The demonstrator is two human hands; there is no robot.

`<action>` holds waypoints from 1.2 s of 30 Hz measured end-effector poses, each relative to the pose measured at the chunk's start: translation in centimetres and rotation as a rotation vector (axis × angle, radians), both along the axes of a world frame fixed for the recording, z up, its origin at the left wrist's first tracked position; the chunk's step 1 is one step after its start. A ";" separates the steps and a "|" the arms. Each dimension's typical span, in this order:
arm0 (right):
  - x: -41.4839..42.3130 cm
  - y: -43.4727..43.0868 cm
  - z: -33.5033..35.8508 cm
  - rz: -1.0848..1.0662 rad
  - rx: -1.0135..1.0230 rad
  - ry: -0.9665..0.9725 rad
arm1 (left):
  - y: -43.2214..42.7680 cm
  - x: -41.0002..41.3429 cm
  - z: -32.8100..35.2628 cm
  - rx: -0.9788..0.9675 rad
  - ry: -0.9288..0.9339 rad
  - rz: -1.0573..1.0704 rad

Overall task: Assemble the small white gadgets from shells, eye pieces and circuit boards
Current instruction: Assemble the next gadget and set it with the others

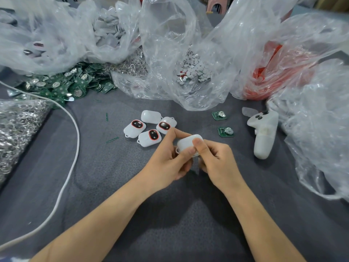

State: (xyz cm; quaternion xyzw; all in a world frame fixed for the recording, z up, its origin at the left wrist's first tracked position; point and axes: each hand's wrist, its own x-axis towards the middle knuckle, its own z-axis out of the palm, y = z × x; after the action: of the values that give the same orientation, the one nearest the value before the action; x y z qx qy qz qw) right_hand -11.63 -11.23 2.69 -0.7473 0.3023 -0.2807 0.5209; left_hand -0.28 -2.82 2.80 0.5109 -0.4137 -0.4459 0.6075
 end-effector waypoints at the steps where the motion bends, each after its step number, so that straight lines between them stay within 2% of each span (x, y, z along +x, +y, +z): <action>1: 0.1 0.0 0.0 0.016 0.047 -0.017 | 0.0 0.0 0.0 0.001 0.006 0.000; 4: 0.1 0.0 0.0 0.016 0.114 -0.097 | 0.0 0.1 0.2 -0.029 0.014 0.008; 10: -0.2 -0.3 0.2 -0.063 -0.058 -0.135 | -0.3 0.2 -0.5 -0.181 -0.023 0.127; 14: -0.4 -0.4 0.3 -0.036 -0.001 -0.210 | -0.3 0.2 -1.0 -0.238 -0.232 0.256; 18: -0.3 -0.2 0.4 0.005 0.024 -0.317 | -0.1 0.4 -1.0 -0.247 -0.327 0.247; 22: -0.4 -0.2 0.3 -0.007 -0.010 -0.290 | 0.0 0.3 -1.1 -0.220 -0.352 0.223; 26: -0.4 -0.2 0.3 -0.059 0.031 -0.312 | -0.1 0.1 -0.7 -0.121 -0.293 0.238; 29: -0.5 -0.7 0.3 -0.160 0.151 -0.384 | -0.3 0.5 -0.8 -0.009 -0.461 0.205; 31: -0.6 -0.9 0.4 -0.147 0.216 -0.449 | -0.3 0.4 -0.9 0.021 -0.513 0.167; 33: -0.5 -0.8 0.4 -0.105 0.258 -0.491 | -0.3 0.4 -0.9 0.017 -0.406 0.144; 36: -0.2 -0.5 0.5 -0.056 0.265 -0.478 | -0.3 0.5 -0.5 -0.042 -0.027 0.047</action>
State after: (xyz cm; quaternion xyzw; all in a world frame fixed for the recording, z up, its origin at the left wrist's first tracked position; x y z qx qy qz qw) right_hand -11.87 -11.72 3.14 -0.5765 0.2253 -0.4212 0.6629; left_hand 0.18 -3.10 2.35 0.5137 -0.4189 -0.4157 0.6228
